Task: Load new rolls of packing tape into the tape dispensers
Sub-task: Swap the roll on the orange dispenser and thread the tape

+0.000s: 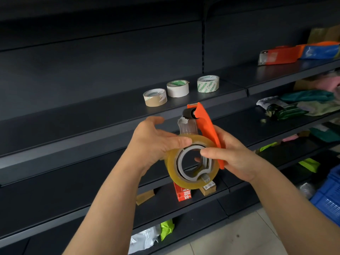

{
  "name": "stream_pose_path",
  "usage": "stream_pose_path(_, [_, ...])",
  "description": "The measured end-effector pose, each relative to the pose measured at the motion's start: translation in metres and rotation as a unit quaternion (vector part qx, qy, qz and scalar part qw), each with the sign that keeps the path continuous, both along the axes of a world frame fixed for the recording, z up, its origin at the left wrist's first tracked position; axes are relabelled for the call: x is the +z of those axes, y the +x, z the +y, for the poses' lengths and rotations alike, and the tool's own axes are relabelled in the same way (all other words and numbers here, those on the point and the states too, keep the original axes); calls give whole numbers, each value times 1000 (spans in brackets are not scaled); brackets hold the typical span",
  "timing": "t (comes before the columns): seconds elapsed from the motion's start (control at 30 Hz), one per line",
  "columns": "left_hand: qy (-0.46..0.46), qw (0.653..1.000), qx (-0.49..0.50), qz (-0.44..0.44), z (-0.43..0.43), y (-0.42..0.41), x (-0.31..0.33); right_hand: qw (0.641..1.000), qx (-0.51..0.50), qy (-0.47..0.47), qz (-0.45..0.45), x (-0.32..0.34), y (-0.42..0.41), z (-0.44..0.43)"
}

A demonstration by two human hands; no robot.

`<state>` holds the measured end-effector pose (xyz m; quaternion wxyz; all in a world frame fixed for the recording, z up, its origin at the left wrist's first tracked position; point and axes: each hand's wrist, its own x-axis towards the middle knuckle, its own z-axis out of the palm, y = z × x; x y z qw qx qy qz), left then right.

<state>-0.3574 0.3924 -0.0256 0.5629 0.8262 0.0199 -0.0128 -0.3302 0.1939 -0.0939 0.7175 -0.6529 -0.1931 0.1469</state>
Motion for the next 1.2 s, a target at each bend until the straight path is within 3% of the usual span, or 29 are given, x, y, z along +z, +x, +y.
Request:
stream_pose_path(0.07, [26,999,25,-16,-5,0,-4,996,-19,-83,-26,2,2,4])
stream_pose_path(0.13, [31,998,32,-35,-7,-1,-8,993,-54,-95,-44,1,4,7])
stream_pose_path(0.27, [-62,996,-45,-54,10,-4,-10,997,-64,37,-12,-6,4,9])
stream_pose_path(0.33, [-51,991,-121,-32,18,-6,-7,995,-51,85,-1,-4,3,9])
stream_pose_path(0.43, [-42,985,-164,-20,19,-3,-8,994,-44,99,-3,-1,4,10])
stream_pose_path(0.6, [-55,984,-155,-61,9,-3,-5,991,-51,123,18,-1,9,9])
stream_pose_path(0.77, [-63,969,-121,-204,12,5,-6,989,-36,136,37,-7,11,6])
stream_pose_path(0.93, [-9,945,-237,-227,19,5,-2,982,-23,176,59,-12,14,5])
stream_pose_path(1.1, [-2,945,-188,-267,11,11,-8,987,5,151,54,-13,15,3])
stream_pose_path(1.2, [76,934,-137,-320,7,15,-8,991,35,122,51,-11,14,0])
